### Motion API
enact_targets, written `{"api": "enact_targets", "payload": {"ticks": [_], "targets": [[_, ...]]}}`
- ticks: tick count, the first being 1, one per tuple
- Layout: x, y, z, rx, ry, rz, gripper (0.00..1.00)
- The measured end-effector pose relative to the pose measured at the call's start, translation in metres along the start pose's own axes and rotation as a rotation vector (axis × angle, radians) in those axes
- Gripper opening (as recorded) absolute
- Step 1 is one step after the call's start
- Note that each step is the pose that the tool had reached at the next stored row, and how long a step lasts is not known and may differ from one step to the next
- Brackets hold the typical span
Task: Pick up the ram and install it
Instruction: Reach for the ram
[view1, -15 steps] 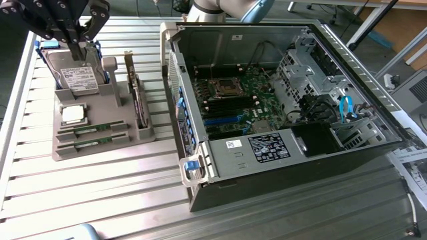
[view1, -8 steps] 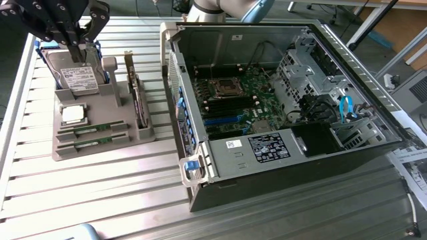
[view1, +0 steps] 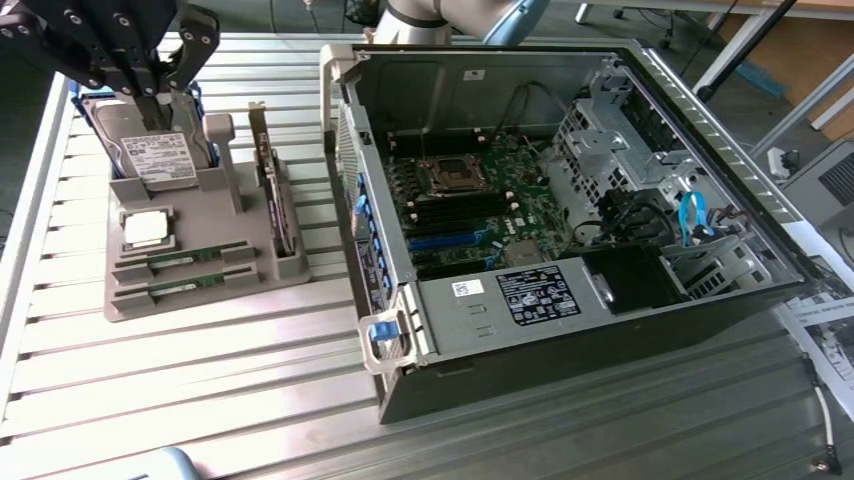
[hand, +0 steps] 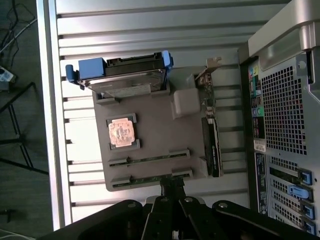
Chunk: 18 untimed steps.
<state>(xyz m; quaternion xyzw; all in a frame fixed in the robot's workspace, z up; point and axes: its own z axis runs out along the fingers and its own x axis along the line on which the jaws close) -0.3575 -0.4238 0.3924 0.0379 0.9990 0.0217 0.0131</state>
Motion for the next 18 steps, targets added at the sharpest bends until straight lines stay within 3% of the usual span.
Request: {"api": "enact_targets", "payload": {"ticks": [18], "targets": [[-0.001, -0.0157, -0.0006, 0.0003, 0.0001, 0.000, 0.11]]}}
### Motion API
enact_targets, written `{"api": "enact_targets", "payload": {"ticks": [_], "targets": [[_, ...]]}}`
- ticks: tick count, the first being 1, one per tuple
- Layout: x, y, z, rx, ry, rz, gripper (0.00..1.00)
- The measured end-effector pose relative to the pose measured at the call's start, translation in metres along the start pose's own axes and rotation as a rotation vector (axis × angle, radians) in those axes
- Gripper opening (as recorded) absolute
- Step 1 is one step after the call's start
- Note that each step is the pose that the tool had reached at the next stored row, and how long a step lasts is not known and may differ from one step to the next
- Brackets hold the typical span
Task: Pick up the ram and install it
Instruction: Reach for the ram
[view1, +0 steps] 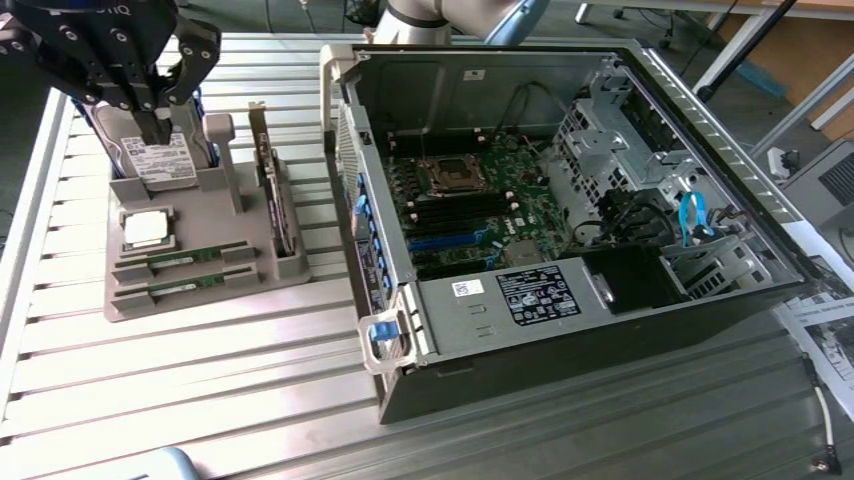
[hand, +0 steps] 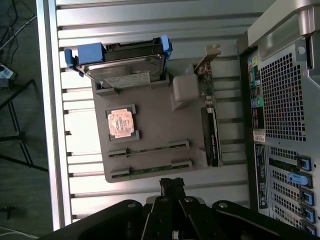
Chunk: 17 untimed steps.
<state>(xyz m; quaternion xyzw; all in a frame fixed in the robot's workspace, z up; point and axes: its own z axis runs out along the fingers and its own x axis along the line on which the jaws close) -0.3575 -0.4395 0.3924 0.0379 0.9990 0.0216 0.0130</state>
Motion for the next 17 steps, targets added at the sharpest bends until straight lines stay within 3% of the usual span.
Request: {"api": "enact_targets", "payload": {"ticks": [10, 17], "targets": [[-0.0006, -0.0076, -0.0003, 0.0004, -0.0001, 0.000, 0.11], [-0.0006, -0.0080, -0.0003, 0.0004, -0.0001, 0.000, 0.11]]}}
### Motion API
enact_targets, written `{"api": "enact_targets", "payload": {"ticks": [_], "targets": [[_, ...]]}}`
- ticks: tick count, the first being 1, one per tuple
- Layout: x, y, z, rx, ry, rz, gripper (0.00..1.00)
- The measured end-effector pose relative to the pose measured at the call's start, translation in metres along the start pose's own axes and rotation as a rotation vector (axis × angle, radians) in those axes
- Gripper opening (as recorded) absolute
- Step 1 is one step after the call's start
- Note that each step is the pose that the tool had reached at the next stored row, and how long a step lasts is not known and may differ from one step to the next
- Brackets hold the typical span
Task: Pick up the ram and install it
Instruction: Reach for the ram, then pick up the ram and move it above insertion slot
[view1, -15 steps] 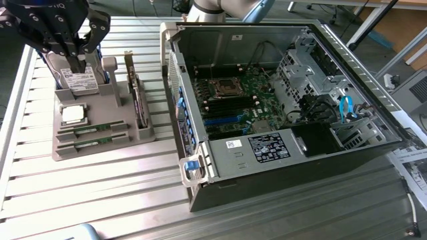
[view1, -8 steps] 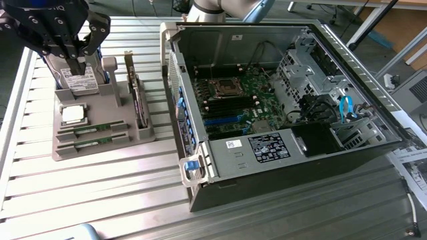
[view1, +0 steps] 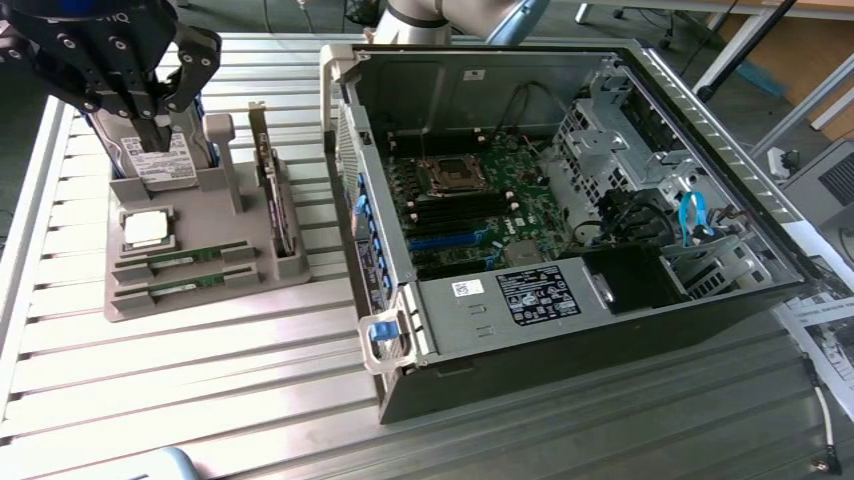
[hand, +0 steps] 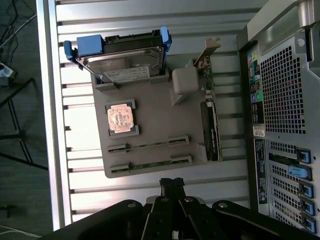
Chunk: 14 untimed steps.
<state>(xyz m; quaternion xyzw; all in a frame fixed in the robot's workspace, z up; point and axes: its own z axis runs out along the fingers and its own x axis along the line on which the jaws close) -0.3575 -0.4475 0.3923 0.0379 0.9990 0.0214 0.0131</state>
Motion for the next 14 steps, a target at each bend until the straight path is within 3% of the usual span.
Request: {"api": "enact_targets", "payload": {"ticks": [14], "targets": [[0.0000, 0.0000, 0.0000, -0.0004, 0.0008, -0.018, 0.11]]}}
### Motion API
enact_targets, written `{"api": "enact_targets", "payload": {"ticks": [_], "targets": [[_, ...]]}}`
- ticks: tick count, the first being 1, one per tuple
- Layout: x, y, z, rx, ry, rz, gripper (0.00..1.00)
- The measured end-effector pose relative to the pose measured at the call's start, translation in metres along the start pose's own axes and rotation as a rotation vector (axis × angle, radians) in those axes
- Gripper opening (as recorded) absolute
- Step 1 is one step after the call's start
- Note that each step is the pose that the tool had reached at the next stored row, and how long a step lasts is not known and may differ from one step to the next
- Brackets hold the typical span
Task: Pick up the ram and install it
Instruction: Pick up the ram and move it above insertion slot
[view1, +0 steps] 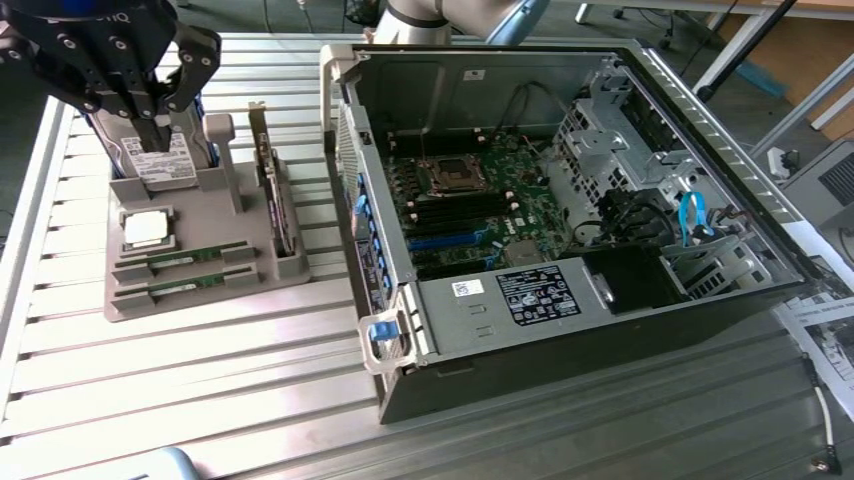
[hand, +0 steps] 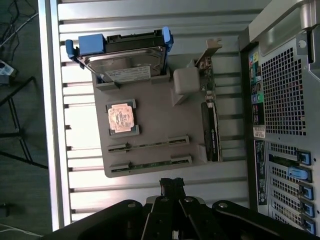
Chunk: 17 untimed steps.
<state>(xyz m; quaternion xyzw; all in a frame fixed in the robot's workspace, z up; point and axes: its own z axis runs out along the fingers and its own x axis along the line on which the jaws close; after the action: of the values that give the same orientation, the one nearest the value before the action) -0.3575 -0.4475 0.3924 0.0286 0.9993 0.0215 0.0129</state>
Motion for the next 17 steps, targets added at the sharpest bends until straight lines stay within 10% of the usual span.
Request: {"api": "enact_targets", "payload": {"ticks": [17], "targets": [[-0.0001, 0.0000, 0.0000, 0.0054, 0.0082, -0.193, 0.11]]}}
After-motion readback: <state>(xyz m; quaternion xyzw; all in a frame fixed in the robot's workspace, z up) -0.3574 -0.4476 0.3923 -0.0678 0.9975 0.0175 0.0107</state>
